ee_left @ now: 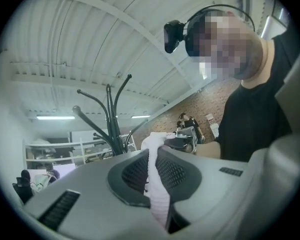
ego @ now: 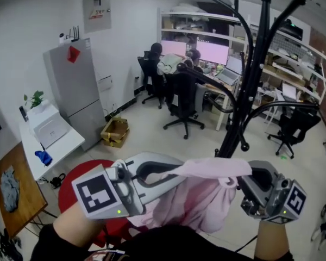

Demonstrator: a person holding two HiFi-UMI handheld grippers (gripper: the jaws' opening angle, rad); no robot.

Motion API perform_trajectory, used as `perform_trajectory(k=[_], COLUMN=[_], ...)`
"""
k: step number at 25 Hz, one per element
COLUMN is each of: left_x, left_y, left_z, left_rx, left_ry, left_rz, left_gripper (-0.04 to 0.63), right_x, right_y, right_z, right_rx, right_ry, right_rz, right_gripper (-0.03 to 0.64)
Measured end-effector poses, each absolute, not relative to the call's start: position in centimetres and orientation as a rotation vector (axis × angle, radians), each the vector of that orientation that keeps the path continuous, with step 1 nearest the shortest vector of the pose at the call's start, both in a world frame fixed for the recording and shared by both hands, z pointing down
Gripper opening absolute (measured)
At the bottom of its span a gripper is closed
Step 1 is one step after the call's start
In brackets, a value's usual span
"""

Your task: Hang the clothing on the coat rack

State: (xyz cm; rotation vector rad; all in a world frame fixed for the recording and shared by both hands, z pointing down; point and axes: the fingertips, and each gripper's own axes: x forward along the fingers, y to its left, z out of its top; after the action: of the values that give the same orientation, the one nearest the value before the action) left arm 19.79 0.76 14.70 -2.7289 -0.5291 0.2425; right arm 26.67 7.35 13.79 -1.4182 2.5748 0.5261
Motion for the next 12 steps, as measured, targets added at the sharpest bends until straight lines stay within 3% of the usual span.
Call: perform_trajectory(k=[12], left_x=[30.4], left_y=[1.8], left_z=[11.2], left_rx=[-2.763], left_ry=[-0.497], left_rz=[0.305], left_gripper=[0.023], right_x=[38.3], right_y=[8.1], right_z=[9.5], right_rx=[-1.597], right_ry=[2.34], right_rz=[0.47], right_gripper=[0.02])
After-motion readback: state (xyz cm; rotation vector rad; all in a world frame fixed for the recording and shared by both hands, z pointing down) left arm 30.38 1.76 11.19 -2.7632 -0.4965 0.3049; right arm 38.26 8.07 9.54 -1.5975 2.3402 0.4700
